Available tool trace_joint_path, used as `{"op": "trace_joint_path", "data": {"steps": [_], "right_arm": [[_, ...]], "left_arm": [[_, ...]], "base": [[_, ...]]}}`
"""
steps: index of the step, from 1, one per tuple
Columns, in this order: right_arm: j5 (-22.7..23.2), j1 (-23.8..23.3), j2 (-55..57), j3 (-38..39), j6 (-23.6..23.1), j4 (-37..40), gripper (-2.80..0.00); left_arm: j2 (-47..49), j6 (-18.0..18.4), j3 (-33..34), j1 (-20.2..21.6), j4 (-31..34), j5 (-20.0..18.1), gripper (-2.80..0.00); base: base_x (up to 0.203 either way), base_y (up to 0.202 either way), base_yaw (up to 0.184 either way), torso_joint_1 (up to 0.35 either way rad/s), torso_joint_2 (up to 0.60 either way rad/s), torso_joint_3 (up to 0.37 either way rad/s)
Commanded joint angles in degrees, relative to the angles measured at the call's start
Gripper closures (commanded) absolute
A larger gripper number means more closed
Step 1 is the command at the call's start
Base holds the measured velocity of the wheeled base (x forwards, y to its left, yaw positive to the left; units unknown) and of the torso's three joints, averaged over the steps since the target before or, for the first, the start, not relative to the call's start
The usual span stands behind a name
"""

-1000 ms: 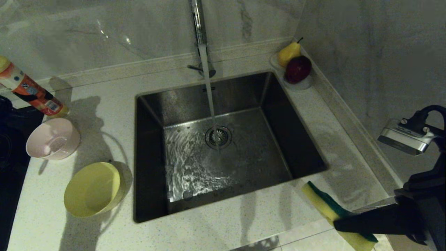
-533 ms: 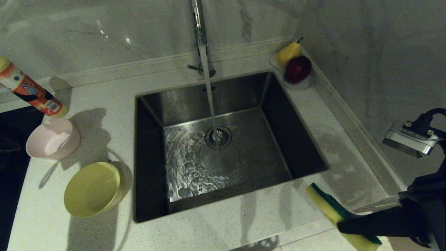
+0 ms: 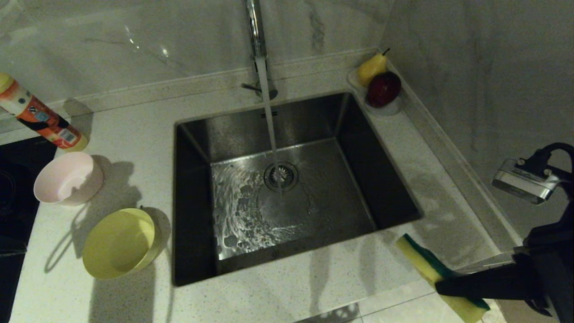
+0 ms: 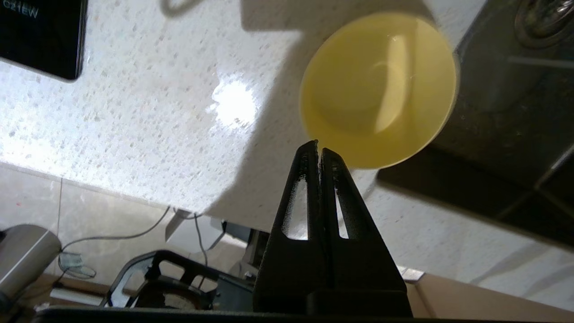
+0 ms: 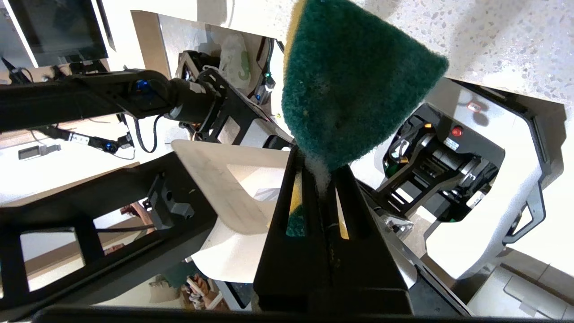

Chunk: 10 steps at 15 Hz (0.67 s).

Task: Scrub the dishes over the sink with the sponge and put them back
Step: Wash the bowl

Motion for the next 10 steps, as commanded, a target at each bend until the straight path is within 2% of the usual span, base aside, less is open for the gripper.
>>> {"op": "trace_joint_path", "data": {"steps": [1,2,3,6,8,10], "right_arm": [[0.05,-0.15,1.46,-0.71,0.43,0.28,0.0],[-0.03,-0.25,1.37,-1.2,0.55,0.33,0.0],[-0.12,-0.25,1.37,-1.39,0.55,0.37,0.0],[-0.28,-1.18,1.12,-1.73,0.55,0.83,0.0],[-0.3,-1.65,1.4,-1.58,0.55,1.25,0.0],[-0.38,-2.08,2.23,-1.21,0.47,0.89,0.0]], "left_arm": [[-0.26,0.28,1.54,0.03,0.57,-0.04,0.0],[-0.48,1.29,2.93,0.06,0.43,-0.04,0.0],[-0.81,1.96,3.36,0.1,0.21,-0.04,-2.8],[-1.07,4.64,7.48,0.1,-1.48,0.08,-2.8],[-0.39,6.62,9.66,0.1,-6.11,0.16,-2.8],[1.59,7.77,11.19,0.05,-7.63,1.37,-2.8]], "base": [[0.0,0.0,0.0,0.0,0.0,0.0],[0.0,0.0,0.0,0.0,0.0,0.0],[0.0,0.0,0.0,0.0,0.0,0.0],[0.0,0.0,0.0,0.0,0.0,0.0],[0.0,0.0,0.0,0.0,0.0,0.0],[0.0,0.0,0.0,0.0,0.0,0.0]]}}
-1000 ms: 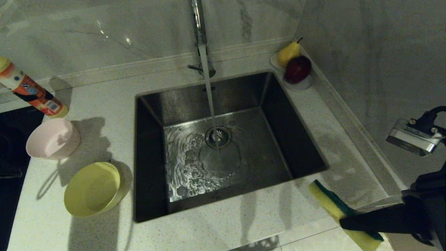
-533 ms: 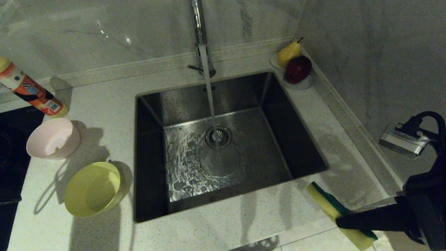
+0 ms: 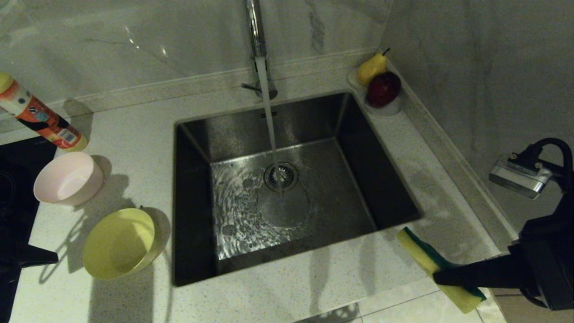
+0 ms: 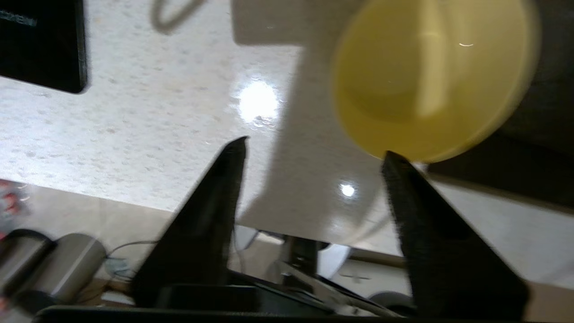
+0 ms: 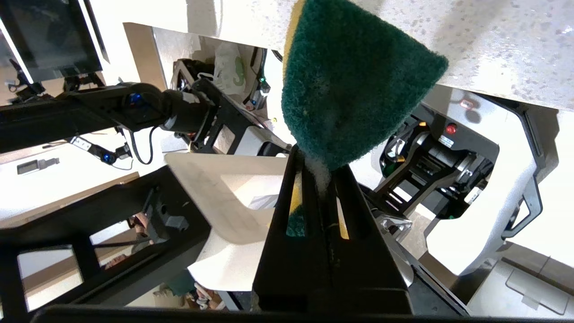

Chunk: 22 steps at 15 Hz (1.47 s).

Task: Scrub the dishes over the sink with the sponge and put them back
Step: Wash the bowl

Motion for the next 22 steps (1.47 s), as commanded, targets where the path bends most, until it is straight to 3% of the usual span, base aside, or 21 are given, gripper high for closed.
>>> {"op": "trace_joint_path", "data": {"steps": [1,6,13,22], "right_arm": [[0.14,-0.72,1.15,0.29,0.02,-0.13,0.0],[0.32,-2.64,4.46,-2.18,-0.21,-0.56,0.0],[0.49,-2.7,6.39,-3.16,-0.39,-0.82,0.0],[0.32,-3.52,6.13,-3.58,-0.74,-0.91,0.0]], "left_arm": [[2.49,0.7,1.73,-0.06,-0.21,0.88,-2.8],[8.75,1.93,2.69,-0.08,-0.3,2.42,-2.8],[13.52,0.94,2.57,-0.58,-3.18,3.75,-2.8],[17.72,-4.99,0.39,-3.53,-3.14,4.18,-2.8]], "base": [[0.0,0.0,0.0,0.0,0.0,0.0],[0.0,0.0,0.0,0.0,0.0,0.0],[0.0,0.0,0.0,0.0,0.0,0.0],[0.0,0.0,0.0,0.0,0.0,0.0]]}}
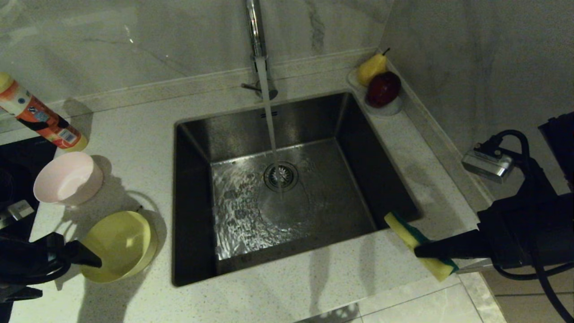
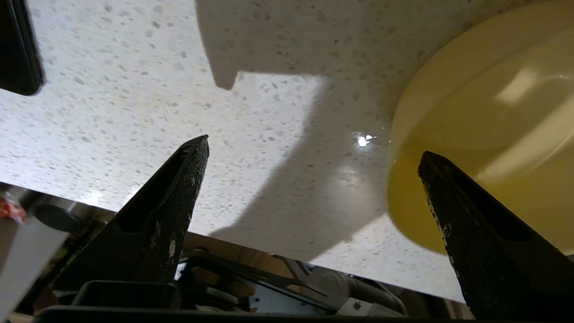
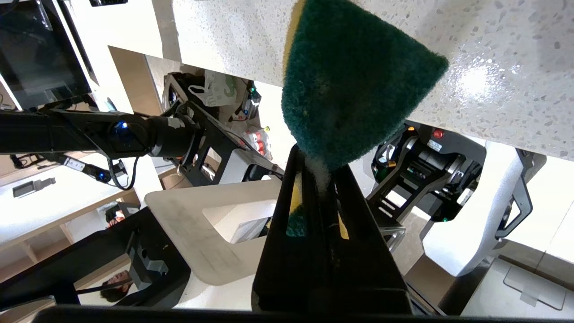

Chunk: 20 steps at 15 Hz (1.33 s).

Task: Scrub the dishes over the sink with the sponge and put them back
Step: Wash the bowl

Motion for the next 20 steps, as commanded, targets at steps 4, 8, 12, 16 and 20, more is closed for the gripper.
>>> {"op": "trace_joint_path", "data": {"steps": [4,8,12,16,20], "right_arm": [[0.49,0.0,-0.78,0.07,0.35,0.2,0.0],[0.49,0.0,-1.98,-0.11,0.35,0.26,0.0],[0.58,0.0,-2.73,-0.02,0.43,0.29,0.0],[0.58,-0.09,-3.02,0.5,0.52,0.38,0.0],[0.58,-0.42,-4.29,0.49,0.52,0.79,0.0]], "left_arm": [[2.35,-3.49,0.45,-4.06,0.2,0.1,-2.8],[2.64,-3.91,0.42,-4.61,0.27,0.27,-2.8],[3.65,-3.98,0.69,-4.61,0.29,2.01,-1.41],[3.47,-3.99,0.63,-4.55,0.15,3.7,0.0],[3.29,-6.97,-0.73,-4.61,0.2,3.7,0.0]], "base": [[0.0,0.0,0.0,0.0,0.0,0.0],[0.0,0.0,0.0,0.0,0.0,0.0],[0.0,0.0,0.0,0.0,0.0,0.0],[0.0,0.0,0.0,0.0,0.0,0.0],[0.0,0.0,0.0,0.0,0.0,0.0]]}}
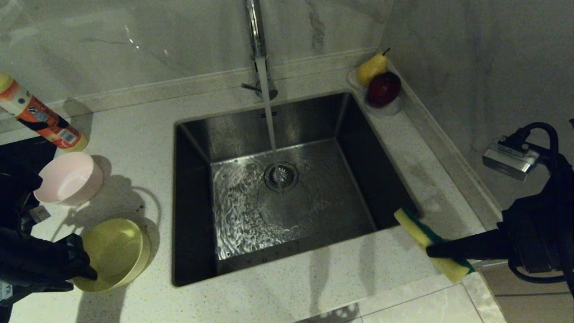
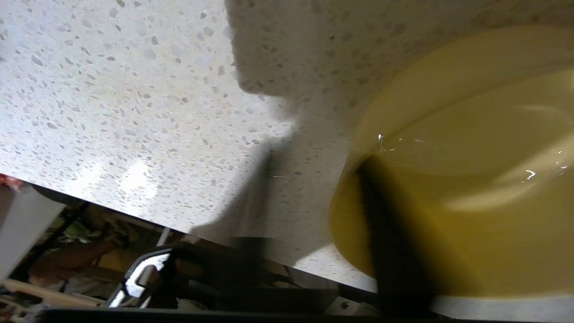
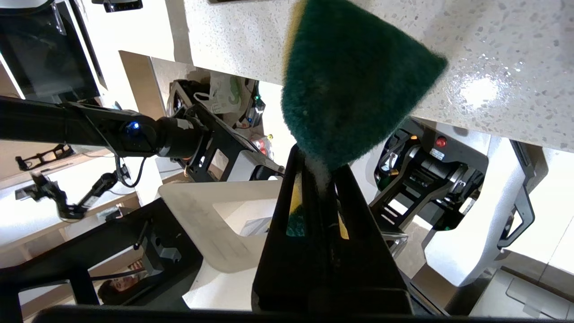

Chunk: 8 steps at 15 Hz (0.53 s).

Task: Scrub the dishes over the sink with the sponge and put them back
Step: Wash the bowl

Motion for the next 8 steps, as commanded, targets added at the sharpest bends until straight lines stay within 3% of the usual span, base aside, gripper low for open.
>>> {"op": "trace_joint_path", "data": {"steps": [1,6,8], "right_arm": [[0.17,-0.12,-1.01,0.23,0.11,0.24,0.0],[1.25,-0.74,-2.07,1.41,0.19,0.26,0.0],[2.06,-0.74,-2.55,2.63,0.21,0.09,0.0]], "left_arm": [[-0.53,-0.36,-0.59,-0.05,0.2,-0.02,0.0],[-3.99,-8.79,-3.45,-0.05,0.26,-0.84,0.0],[-6.97,-11.82,-7.68,-0.05,0.7,-2.08,0.0]], "base": [[0.0,0.0,0.0,0.0,0.0,0.0],[0.0,0.0,0.0,0.0,0.0,0.0],[0.0,0.0,0.0,0.0,0.0,0.0]]}}
